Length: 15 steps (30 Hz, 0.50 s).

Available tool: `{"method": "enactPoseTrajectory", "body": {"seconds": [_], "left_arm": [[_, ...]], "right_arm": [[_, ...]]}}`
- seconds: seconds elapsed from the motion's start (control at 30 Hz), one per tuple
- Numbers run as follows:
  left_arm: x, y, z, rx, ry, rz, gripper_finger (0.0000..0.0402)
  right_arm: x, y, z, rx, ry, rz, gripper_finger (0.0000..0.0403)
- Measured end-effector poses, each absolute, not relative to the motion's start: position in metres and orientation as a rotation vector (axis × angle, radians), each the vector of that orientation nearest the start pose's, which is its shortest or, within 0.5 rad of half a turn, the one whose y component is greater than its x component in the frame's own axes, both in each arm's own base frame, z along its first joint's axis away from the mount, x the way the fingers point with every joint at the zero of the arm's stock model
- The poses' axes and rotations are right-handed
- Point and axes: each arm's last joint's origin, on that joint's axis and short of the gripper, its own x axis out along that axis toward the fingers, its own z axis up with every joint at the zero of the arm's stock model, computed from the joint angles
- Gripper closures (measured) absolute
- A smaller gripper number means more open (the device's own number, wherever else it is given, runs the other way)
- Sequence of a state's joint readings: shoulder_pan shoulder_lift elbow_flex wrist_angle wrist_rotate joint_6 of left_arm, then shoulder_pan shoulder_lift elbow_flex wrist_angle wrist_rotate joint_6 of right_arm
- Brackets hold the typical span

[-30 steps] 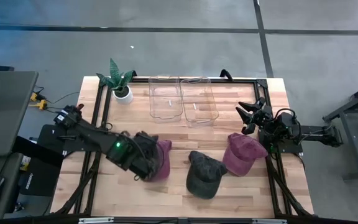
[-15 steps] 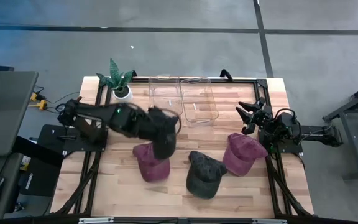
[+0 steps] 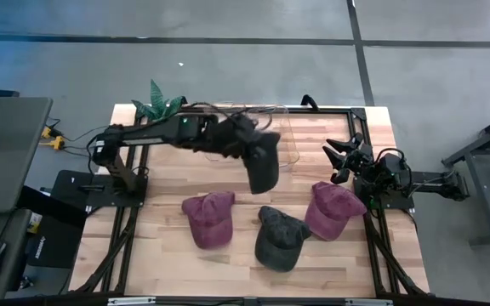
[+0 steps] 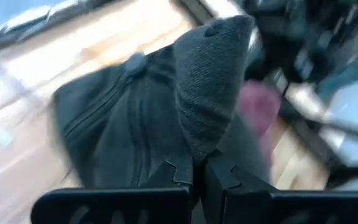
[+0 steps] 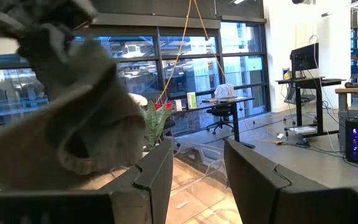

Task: Pick & Place hat
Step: Put the left black cap into the right transparent bin

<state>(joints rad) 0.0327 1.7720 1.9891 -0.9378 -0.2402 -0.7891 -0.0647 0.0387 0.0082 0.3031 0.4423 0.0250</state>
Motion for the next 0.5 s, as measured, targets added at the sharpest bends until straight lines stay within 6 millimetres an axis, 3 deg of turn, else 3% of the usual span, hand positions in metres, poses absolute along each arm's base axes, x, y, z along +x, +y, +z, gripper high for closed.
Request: {"method": "enactPoseTrajectory", "body": {"seconds": [0.2,0.5], "left_arm": [[0.399,0.052,0.394,-0.778,0.499,0.513,0.0401],[0.413,0.088,0.388,-0.823,0.404,0.493,0.0401]], "right_arm": [[0.092,-0.018,0.191,0.076,-0.277,-0.501,0.0263],[0.092,-0.018,0.191,0.076,-0.276,-0.501,0.0263]]}}
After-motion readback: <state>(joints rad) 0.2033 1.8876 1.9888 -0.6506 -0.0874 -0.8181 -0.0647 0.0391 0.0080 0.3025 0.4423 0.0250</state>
